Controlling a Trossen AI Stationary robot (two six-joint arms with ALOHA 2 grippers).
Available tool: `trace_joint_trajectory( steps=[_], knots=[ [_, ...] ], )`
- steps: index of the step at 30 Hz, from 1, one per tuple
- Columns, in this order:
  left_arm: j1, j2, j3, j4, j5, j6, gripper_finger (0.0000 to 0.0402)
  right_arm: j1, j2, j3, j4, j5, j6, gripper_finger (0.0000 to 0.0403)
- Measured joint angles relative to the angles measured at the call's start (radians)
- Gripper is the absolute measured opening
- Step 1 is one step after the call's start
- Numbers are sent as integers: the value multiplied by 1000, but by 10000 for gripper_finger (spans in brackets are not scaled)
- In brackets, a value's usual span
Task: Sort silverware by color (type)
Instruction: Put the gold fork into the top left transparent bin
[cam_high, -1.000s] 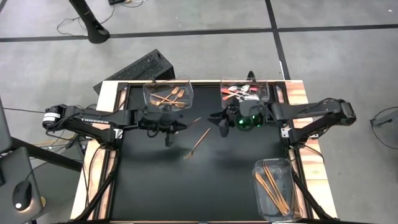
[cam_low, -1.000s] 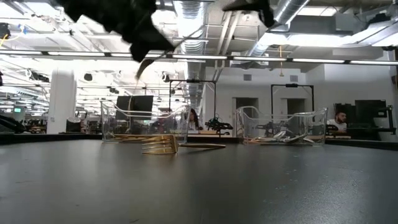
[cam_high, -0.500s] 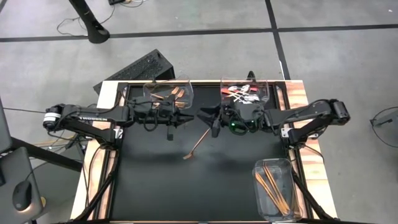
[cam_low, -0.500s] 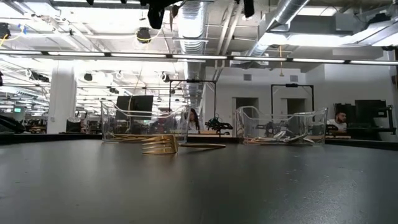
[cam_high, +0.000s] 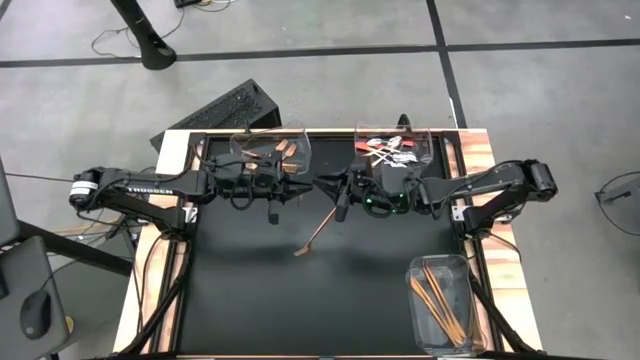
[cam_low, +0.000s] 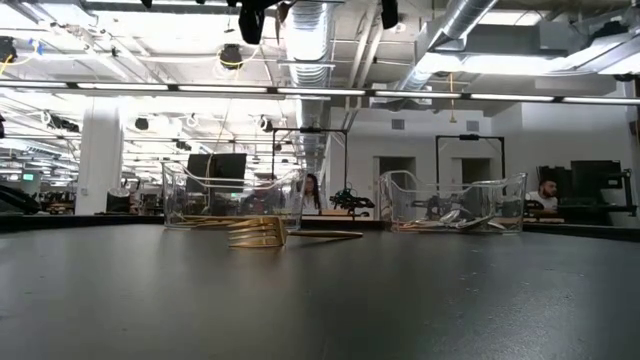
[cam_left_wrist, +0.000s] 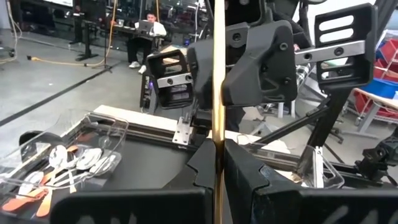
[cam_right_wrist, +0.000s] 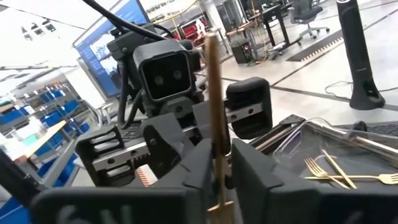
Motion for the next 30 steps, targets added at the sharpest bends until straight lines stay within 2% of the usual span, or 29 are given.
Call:
trace_joint_trajectory(
  steps=[5, 7, 15, 21, 30],
  knots=[
    [1, 15, 0, 4, -2, -13, 1, -4, 0, 0, -8, -15, -23, 21],
    [1, 30, 0, 11, 0, -27, 1, -4, -1, 0, -15, -14, -45, 12],
    [1, 63, 0, 55, 43, -59, 1, -3, -1, 0, -31, -19, -53, 8],
    [0, 66, -1, 65, 15, -55, 11, -4, -14, 1, -80, -23, -48, 7],
    [5, 66, -1, 79, 26, -8, 32, -4, -33, 0, -112, -22, -45, 7]
  ],
)
